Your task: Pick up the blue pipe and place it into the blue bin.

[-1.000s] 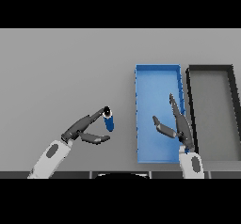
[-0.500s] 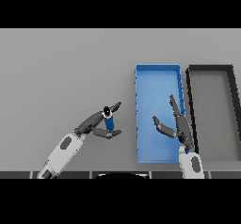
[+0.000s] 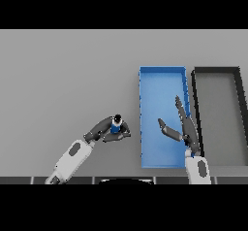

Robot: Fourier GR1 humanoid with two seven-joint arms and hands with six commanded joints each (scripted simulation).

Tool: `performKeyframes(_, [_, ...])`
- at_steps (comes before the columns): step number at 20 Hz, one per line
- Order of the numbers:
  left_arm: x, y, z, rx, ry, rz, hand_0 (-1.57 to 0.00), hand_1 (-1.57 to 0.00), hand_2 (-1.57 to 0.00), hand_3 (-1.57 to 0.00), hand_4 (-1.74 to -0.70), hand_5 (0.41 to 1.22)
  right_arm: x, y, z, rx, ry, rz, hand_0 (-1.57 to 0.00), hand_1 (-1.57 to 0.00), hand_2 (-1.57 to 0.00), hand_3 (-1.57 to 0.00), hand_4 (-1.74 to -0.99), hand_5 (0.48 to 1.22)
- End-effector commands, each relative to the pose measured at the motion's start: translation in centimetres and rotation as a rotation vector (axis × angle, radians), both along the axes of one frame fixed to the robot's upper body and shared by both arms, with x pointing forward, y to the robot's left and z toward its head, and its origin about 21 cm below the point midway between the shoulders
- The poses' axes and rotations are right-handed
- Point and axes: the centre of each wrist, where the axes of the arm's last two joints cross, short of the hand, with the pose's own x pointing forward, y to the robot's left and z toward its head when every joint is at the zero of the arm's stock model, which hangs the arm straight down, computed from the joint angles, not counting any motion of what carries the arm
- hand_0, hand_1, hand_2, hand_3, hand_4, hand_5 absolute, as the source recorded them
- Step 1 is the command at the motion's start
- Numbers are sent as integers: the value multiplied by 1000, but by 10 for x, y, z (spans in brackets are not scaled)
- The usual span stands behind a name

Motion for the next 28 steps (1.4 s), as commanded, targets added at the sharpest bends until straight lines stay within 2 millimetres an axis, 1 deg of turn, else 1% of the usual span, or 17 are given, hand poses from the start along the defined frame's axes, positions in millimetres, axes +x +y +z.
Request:
performKeyframes(1, [-2, -1, -3, -4, -18, 6, -1221, -1278, -1296, -1225, -1626, 1101, -1, -1, 0, -1, -3, -2, 1, 1, 1, 1, -1195, 603])
performKeyframes(3, [-4, -4, -3, -13, -37, 20, -1347, -1384, -1395, -1317, -1665, 1144, -1, -2, 0, 1, -7, 5, 1, 1, 1, 1, -1190, 600])
performKeyframes(4, [-4, -2, -3, -17, -36, 31, -1392, -1421, -1430, -1351, -1680, 1160, -1, -2, 1, 2, -7, 10, 1, 1, 1, 1, -1192, 602])
performKeyframes(5, [-3, -8, 6, -31, -53, 32, -1428, -1451, -1459, -1382, -1692, 1172, -3, -2, -4, -10, 14, 8, 1, 1, 1, 1, -1189, 601])
performKeyframes(6, [-4, -9, 12, -59, -69, 36, -1456, -1475, -1481, -1406, -1702, 1182, -3, -4, -3, -8, 2, 12, 1, 1, 1, 1, -1189, 603])
performKeyframes(7, [-1, -11, 20, -78, -83, 38, -1479, -1494, -1499, -1423, -1710, 1190, 0, -3, 0, -12, -3, 5, 1, 1, 1, 1, -1187, 603])
performKeyframes(8, [-4, -14, 23, -96, -94, 31, -1498, -1510, -1513, -1436, -1716, 1196, -1, -7, -3, -6, 1, 6, 1, 1, 1, 1, -1187, 605])
performKeyframes(10, [-6, -22, 38, -137, -125, 6, -1524, -1532, -1534, -1454, -1725, 1205, 1, -5, -1, -17, -7, 5, 1, 1, 1, 1, -1180, 604])
performKeyframes(13, [-3, -25, 57, -144, -144, -13, -1547, -1551, -1552, -1476, -1733, 1213, -1, -7, -4, -20, -5, -4, 1, 1, 1, 1, -1157, 600])
performKeyframes(14, [-3, -30, 63, -133, -145, -24, -1552, -1555, -1556, -1482, -1734, 1214, -1, -6, -3, -18, -10, -2, 1, 1, 1, 1, -1149, 599])
performKeyframes(17, [-6, -34, 70, -109, -143, -36, -1561, -1563, -1563, -1493, -1738, 1218, -5, -6, -3, -26, -35, 6, 1, 1, 1, 1, -1136, 604])
performKeyframes(20, [-12, -33, 70, -92, -139, -47, -1566, -1567, -1567, -1496, -1739, 1219, -6, -8, -7, -27, -30, -3, 1, 1, 1, 1, -1127, 605])
performKeyframes(23, [-9, -36, 70, -70, -136, -38, -1568, -1569, -1569, -1495, -1740, 1219, -6, -8, -6, -18, -11, -7, 1, 1, 1, 1, -1178, 605])
performKeyframes(24, [-8, -32, 70, -73, -140, -40, -1569, -1569, -1569, -1494, -1740, 1219, -9, -10, -7, -16, -7, -7, 1, 1, 1, 1, -1178, 605])
performKeyframes(25, [-6, -34, 68, -58, -132, -41, -1569, -1570, -1570, -1495, -1740, 1219, -6, -9, -2, -6, -11, -3, 1, 1, 1, 1, -1176, 605])
performKeyframes(27, [-7, -36, 69, -63, -138, -43, -1570, -1570, -1570, -1495, -1741, 1220, -7, -12, 4, 68, -59, 59, 1, 1, 1, 1, -1196, 622])
performKeyframes(28, [-8, -34, 69, -62, -135, -40, -1570, -1570, -1570, -1496, -1741, 1220, -3, -12, 14, 146, -72, 123, 1, 1, 1, 1, -1195, 608])
